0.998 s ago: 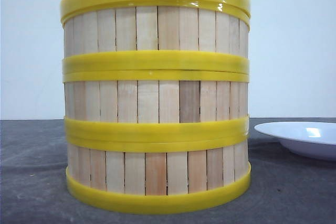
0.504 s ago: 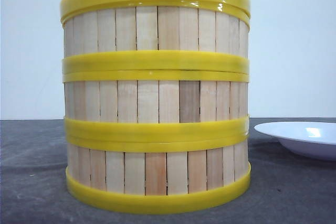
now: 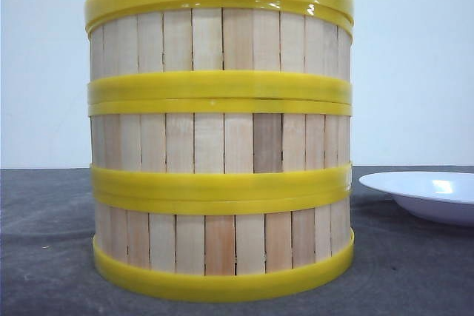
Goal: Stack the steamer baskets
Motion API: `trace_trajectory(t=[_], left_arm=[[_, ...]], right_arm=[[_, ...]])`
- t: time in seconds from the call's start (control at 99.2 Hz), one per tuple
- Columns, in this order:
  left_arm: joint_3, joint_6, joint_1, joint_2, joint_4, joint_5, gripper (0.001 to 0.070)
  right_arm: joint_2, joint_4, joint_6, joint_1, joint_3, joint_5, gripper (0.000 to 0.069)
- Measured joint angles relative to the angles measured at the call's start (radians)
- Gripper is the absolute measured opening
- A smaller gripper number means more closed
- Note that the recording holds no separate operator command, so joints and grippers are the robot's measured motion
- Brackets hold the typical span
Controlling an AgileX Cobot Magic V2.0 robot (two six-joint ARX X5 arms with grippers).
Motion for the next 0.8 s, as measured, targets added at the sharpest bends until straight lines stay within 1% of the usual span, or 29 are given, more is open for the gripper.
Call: trace_trajectory(t=[0.03, 0.061, 0.101, 0.151, 0.403, 0.797], left_arm=[[0.000, -0.004, 0.000, 0.000, 0.000, 0.000, 0.0116], [0.000, -0.004, 0.000, 0.000, 0.000, 0.000, 0.0079], [0.000, -0.005, 0.000, 0.000, 0.000, 0.000, 0.0050], [0.000, -0.006, 0.000, 0.000, 0.000, 0.000, 0.0032], [0.000, -0.007, 0.000, 0.000, -0.027, 0.000, 0.0027], [0.000, -0.007, 0.000, 0.000, -0.024, 0.000, 0.0027]], right_arm=[[0.000, 0.001, 0.000, 0.000, 0.000, 0.000, 0.0093], [0.000, 0.002, 0.000, 0.000, 0.000, 0.000, 0.0061], [0.000, 0.002, 0.000, 0.000, 0.000, 0.000, 0.0035], [0.000, 0.002, 0.000, 0.000, 0.000, 0.000, 0.0018], [0.000, 0.002, 0.000, 0.000, 0.000, 0.000, 0.0006], [0.000, 0.002, 0.000, 0.000, 0.000, 0.000, 0.0006]])
